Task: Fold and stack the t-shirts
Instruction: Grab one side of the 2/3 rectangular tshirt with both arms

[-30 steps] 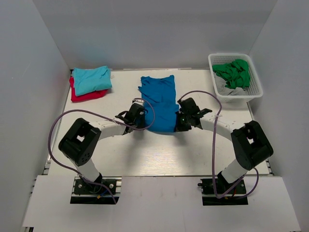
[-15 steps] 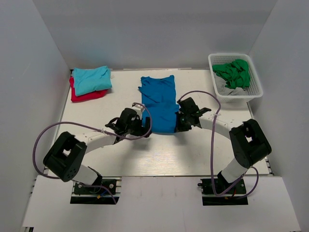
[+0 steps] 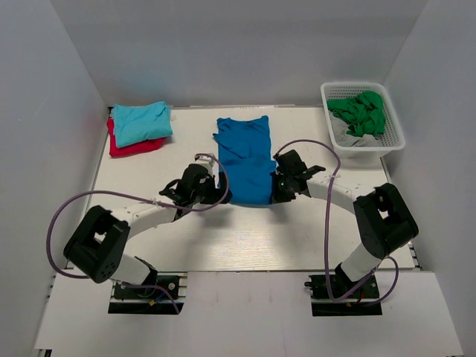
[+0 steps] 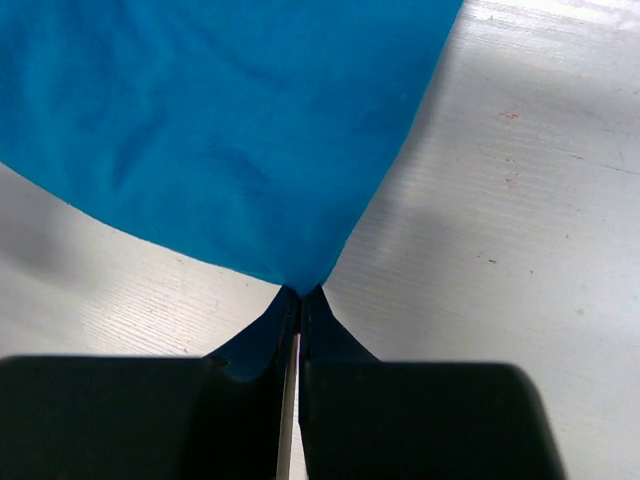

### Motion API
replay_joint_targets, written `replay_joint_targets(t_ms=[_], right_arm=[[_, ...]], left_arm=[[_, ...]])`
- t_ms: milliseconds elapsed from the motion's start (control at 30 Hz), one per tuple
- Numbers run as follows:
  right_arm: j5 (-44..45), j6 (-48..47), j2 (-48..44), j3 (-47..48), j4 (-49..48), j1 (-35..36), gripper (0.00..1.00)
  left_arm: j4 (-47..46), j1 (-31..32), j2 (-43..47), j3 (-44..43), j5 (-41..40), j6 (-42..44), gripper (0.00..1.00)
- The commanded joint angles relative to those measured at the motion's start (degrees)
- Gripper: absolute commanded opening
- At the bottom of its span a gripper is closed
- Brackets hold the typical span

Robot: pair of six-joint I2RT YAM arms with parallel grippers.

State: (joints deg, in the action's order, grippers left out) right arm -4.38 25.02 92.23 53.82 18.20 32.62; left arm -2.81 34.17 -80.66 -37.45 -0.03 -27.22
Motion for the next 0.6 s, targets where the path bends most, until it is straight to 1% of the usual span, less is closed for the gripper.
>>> replay_joint_targets(t_ms=[0,67,167,200,233,267,300,333,367,400,433,500,533,567], right_arm=[[1.0,-0.6,-2.3,0.5,1.4,-0.5,0.00],[1.4,-0.5,-2.1,0.4,1.2,-0.5,0.00],[1.1,-0.3,-2.0,0.1,1.3,-0.7,0.00],[1.1,-0.1,-1.8,-0.1,0.9,-0.7,0.00],[1.1,-0.3,-1.9,-0.2,0.9,-1.0,0.00],[1.2,-0.2,-1.5,-0.3,0.8,-0.8,0.00],[1.3,-0.1,-1.6,-0.4,1.1,-0.9,0.00],[1.2,-0.2,-1.6,-0.6,1.1,-0.9,0.00],[1.2,0.1,-2.0,-1.0,0.9,-1.0,0.00],[1.0,0.2,-2.2,-1.3,0.8,-0.8,0.00],[0.1,0.2,-2.4,-2.0,0.3,-0.8,0.00],[-1.6,0.4,-3.0,-3.1,-0.3,-0.8,0.00],[-2.6,0.4,-3.2,-4.5,-0.7,-0.6,0.00],[-3.0,0.3,-3.5,-5.2,-0.9,-0.5,0.00]], left_arm=[[0.6,-0.4,-4.1,-4.1,-2.1,-2.1,0.91],[1.2,-1.0,-6.3,-5.2,-1.3,-3.5,0.86],[2.5,-1.6,-10.1,-6.8,-0.8,-4.5,0.72],[3.2,-1.6,-10.7,-7.5,-0.8,-5.3,0.62],[3.8,-1.6,-11.4,-7.5,-0.8,-5.9,0.56],[4.4,-2.2,-11.4,-7.5,-0.8,-5.9,0.53],[4.4,-2.2,-11.4,-7.5,-0.8,-6.4,0.44],[5.0,-2.2,-11.4,-7.5,0.5,-6.4,0.40],[5.0,-2.2,-10.5,-6.1,0.5,-7.2,0.33],[5.0,-2.2,-10.0,-5.3,1.3,-7.2,0.20],[4.0,-2.2,-9.4,-4.4,3.7,-7.9,0.14],[2.4,-2.2,-8.8,-2.5,5.6,-8.5,0.03],[1.8,-2.2,-8.8,-1.7,7.5,-9.2,0.00],[0.9,-1.4,-8.8,-1.1,8.1,-9.3,0.00]])
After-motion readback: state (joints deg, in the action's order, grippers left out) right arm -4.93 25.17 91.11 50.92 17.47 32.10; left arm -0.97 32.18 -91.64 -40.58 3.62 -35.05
